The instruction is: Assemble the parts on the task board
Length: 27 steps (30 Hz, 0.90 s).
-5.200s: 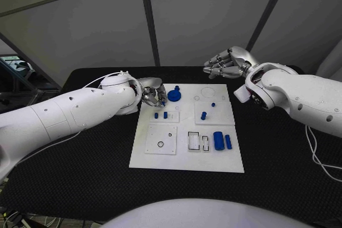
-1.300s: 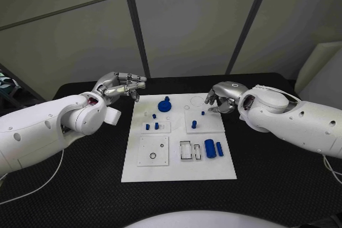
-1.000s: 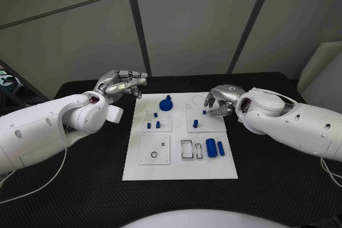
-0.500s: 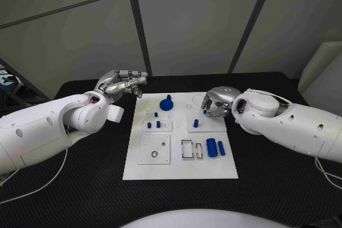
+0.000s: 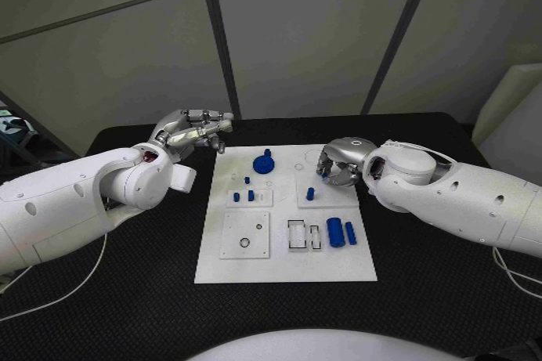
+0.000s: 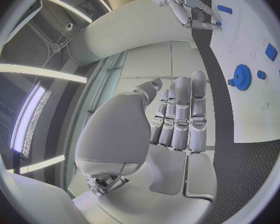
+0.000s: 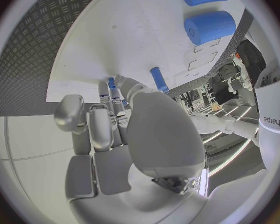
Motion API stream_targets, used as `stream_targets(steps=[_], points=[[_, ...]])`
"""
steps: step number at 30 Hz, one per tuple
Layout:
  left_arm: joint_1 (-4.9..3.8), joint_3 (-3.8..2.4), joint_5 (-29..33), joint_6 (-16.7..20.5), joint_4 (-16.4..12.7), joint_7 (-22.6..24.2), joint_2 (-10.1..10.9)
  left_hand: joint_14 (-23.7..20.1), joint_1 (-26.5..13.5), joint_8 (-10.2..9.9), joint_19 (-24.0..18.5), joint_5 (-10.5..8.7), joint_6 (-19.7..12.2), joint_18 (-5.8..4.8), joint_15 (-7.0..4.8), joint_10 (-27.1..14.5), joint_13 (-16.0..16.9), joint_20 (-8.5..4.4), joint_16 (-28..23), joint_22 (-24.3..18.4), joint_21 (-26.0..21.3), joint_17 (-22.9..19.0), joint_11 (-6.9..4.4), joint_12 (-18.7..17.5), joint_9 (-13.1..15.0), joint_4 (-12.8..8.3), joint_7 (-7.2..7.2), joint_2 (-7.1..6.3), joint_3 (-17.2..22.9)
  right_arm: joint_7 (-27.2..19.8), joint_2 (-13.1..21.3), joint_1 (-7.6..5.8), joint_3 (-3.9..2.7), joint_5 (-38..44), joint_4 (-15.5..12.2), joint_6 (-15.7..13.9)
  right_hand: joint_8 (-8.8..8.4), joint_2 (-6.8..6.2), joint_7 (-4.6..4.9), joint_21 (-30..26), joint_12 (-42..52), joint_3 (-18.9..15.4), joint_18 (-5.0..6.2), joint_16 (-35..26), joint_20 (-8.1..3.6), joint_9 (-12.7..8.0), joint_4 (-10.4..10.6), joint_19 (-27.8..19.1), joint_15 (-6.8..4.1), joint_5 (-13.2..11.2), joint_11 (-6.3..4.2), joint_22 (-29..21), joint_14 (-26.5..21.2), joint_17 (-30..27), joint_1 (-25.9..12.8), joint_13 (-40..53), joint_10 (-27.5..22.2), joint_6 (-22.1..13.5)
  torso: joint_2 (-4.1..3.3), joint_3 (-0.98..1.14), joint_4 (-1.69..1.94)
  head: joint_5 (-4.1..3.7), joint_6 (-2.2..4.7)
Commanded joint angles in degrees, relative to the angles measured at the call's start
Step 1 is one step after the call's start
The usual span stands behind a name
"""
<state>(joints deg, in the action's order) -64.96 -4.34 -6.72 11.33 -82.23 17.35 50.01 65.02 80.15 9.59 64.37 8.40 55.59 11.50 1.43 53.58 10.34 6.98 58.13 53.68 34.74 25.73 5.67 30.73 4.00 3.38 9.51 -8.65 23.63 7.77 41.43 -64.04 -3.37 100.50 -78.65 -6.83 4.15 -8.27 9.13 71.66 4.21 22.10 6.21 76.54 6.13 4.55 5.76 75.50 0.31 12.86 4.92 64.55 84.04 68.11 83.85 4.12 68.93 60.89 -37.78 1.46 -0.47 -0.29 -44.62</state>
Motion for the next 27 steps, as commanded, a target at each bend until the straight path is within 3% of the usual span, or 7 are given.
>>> stream_targets(steps=[1, 10, 19, 27], points=[[-0.06, -0.04, 0.3, 0.0, 0.0, 0.1, -0.1, -0.2, -0.3, 0.4, 0.0, -0.21, 0.0, -1.00, -0.07, 0.0, -0.1, 0.07, -0.2, -0.1, -0.3, -0.1, 0.14, 0.2, -0.1, 0.1, 0.17, 0.07, -0.3, -0.1, -0.2, 0.29, 0.36, 0.3, 0.1, 2.5, 0.37, 0.60, -0.20, 0.7, 0.5, 0.6, -0.86, 0.5, -0.07, 0.2, -0.3, 0.7, -0.32, 0.3, -0.18, 0.7, 2.6, 0.3, 0.5, 0.2, 1.1, 0.8, 0.02, -0.01, 0.00, 0.00, -0.09], [-0.06, -0.04, 0.3, -0.2, 0.2, -0.1, -0.1, -0.2, -0.3, 0.4, 0.1, -0.21, 0.0, -0.99, -0.07, 0.0, -0.1, 0.08, -0.2, -0.1, -0.4, -0.1, 0.13, 0.2, -0.1, 0.1, 0.16, 0.12, -0.4, 2.0, -0.3, 0.32, 0.41, 2.2, 0.0, 1.0, 0.98, 2.20, -0.67, 2.7, 0.7, 2.9, -1.25, 0.9, -0.60, 0.6, -2.4, 1.4, -0.83, -0.9, -0.75, 3.1, 2.5, 0.3, 1.7, 0.7, 3.0, 2.9, 0.05, -0.01, -0.01, -0.09, -0.27], [-0.06, -0.04, 0.3, -0.2, 0.3, -0.5, 0.0, -0.2, -0.1, 0.4, 0.2, -0.20, -0.1, -0.98, -0.08, 0.0, -0.1, 0.07, -0.3, -0.2, -0.4, -0.2, 0.13, 0.3, -0.1, 0.0, 0.18, 0.22, -0.4, 3.0, 0.0, 0.37, 0.41, 3.6, -0.6, 0.0, 0.99, 2.34, -0.68, 3.2, 0.6, 3.6, -1.32, 1.1, -0.67, 0.6, -3.4, 1.4, -0.87, -0.9, -0.81, 3.6, 2.5, 0.5, 1.8, 0.8, 3.3, 3.3, 0.07, 0.04, -0.01, -0.12, -0.40], [-0.01, -0.04, 0.3, -0.3, 0.6, -0.6, -0.1, -0.2, 0.1, 0.4, 0.3, -0.19, -0.2, -0.98, -0.06, -0.2, -0.2, 0.07, -0.3, -0.2, -0.4, -0.2, 0.17, 0.3, -0.1, -0.1, 0.22, 0.27, -0.5, 2.8, 1.1, 0.39, 0.39, 3.8, -2.6, -3.0, 0.93, 2.24, -0.63, 3.4, 0.6, 4.0, -1.36, 1.2, -0.68, 0.6, -3.9, 1.4, -0.87, -0.8, -0.78, 3.9, 2.5, 0.5, 1.9, 0.9, 3.5, 3.4, 0.07, 0.04, -0.08, -0.20, -0.30]])
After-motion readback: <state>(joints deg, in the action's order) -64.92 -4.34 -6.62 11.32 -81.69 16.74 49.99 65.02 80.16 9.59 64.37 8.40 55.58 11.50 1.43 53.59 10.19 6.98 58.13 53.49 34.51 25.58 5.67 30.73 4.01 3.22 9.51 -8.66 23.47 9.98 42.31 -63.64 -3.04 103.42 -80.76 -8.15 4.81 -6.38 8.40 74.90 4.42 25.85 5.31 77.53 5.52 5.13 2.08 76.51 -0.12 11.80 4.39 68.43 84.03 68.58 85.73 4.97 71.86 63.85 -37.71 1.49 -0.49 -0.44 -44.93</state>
